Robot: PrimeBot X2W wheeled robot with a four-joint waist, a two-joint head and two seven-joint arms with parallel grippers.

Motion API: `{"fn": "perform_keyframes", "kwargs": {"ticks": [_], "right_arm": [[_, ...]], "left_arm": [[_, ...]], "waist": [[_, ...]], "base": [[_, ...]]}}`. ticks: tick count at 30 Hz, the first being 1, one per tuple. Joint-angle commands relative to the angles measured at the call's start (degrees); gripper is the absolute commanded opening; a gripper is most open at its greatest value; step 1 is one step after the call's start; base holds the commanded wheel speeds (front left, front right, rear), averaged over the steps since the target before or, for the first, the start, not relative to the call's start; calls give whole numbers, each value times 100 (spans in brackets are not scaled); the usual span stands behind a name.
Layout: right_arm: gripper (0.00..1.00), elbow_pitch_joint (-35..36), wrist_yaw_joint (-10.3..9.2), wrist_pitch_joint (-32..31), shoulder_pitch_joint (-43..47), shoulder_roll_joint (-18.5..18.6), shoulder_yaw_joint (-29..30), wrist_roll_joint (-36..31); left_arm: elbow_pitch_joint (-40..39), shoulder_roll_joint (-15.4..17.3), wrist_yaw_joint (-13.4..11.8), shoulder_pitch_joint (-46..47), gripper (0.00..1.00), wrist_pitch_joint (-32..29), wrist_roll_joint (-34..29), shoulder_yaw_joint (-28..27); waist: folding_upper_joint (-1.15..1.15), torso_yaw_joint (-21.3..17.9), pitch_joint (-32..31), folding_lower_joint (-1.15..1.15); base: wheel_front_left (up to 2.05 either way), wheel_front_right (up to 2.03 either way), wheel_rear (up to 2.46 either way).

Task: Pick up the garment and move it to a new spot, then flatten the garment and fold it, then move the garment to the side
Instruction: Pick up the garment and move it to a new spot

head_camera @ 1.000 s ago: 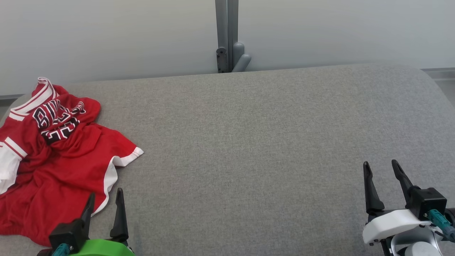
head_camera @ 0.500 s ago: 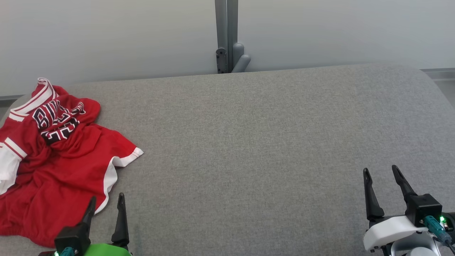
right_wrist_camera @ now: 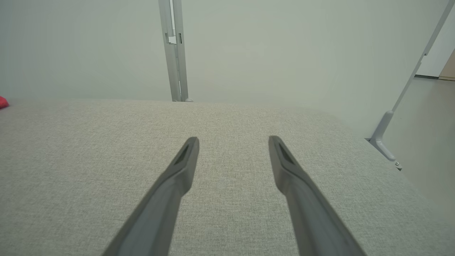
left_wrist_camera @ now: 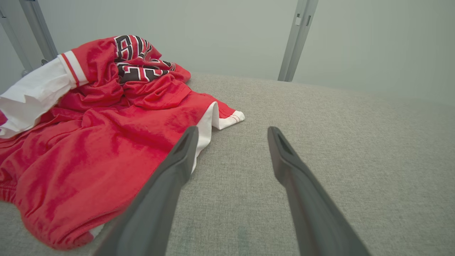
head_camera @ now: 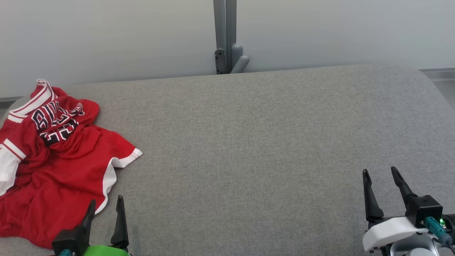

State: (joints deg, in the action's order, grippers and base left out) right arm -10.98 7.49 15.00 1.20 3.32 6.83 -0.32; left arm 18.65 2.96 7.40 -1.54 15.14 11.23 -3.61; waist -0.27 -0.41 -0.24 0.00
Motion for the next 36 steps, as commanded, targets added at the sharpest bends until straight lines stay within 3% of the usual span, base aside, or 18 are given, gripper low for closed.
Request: {"fn": "perform_keyframes", "kwargs": {"ticks": [1,13,18,27,36], "right_arm": [[100,-19,0,27,38,22,-2,37],[100,-5,1,27,78,12,6,60],[100,18,1,27,105,6,13,69],[100,-3,0,23,118,-2,-96,94],[100,-83,0,23,-36,-5,-438,107]], "left_arm": [[-2,6,15,33,100,3,36,-2],[31,2,15,63,100,3,56,29],[35,3,16,102,100,3,48,61],[63,5,16,88,100,3,51,80],[34,13,16,-154,100,3,85,-301]], "waist": [[27,-5,2,0],[27,5,-14,0],[27,179,-29,0],[27,1102,-53,0],[27,2008,-47,0]], "base": [[0,0,0],[0,0,0],[0,0,0],[0,0,0],[0,0,0]]}}
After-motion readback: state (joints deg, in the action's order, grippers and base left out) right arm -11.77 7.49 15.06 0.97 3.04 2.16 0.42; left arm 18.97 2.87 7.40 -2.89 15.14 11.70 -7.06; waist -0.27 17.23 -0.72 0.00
